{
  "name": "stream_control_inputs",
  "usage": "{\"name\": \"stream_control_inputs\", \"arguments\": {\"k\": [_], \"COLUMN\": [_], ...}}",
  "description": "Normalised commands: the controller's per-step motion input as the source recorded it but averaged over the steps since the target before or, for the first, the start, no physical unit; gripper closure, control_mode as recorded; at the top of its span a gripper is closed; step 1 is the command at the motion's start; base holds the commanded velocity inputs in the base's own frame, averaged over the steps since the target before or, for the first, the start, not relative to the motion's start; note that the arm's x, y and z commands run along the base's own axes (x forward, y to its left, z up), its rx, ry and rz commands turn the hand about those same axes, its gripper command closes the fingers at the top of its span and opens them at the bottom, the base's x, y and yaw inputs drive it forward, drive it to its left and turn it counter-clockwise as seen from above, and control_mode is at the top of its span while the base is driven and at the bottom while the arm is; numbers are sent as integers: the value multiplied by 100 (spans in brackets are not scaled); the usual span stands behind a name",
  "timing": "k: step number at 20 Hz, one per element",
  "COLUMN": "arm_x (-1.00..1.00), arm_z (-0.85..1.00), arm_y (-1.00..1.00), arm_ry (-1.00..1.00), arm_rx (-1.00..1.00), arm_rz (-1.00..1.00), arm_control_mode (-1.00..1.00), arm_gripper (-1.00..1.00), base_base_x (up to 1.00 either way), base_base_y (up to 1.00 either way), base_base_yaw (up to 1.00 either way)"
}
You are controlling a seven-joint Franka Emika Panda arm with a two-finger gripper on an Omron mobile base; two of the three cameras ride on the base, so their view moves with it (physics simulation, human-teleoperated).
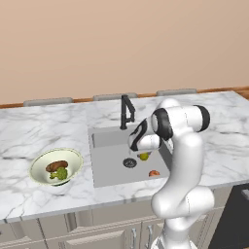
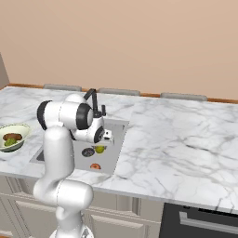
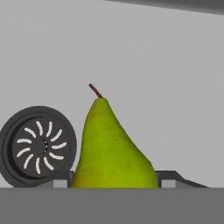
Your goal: There is a mixed pile of frozen fruits and vegetables on the counter. Locate all the frozen vegetables and place the items in a bowl on the counter. Take all the frozen fruits and defrost them in a running sink.
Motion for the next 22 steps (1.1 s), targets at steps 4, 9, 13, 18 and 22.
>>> {"name": "stream_control_inputs", "arguments": {"k": [4,9,13,18,22], "arm_x": [10,0,0,0,0], "arm_z": [-23,-16,-31,-27,0], "arm_y": [0,0,0,0,0], "arm_ry": [0,0,0,0,1], "arm_rx": [0,0,0,0,2], "arm_rz": [0,0,0,0,0], "arm_control_mode": [-100,-100,-100,-100,-100], "arm_gripper": [100,100,100,100,-100], "base_base_x": [0,0,0,0,0], "base_base_y": [0,0,0,0,0], "base_base_yaw": [0,0,0,0,0]}}
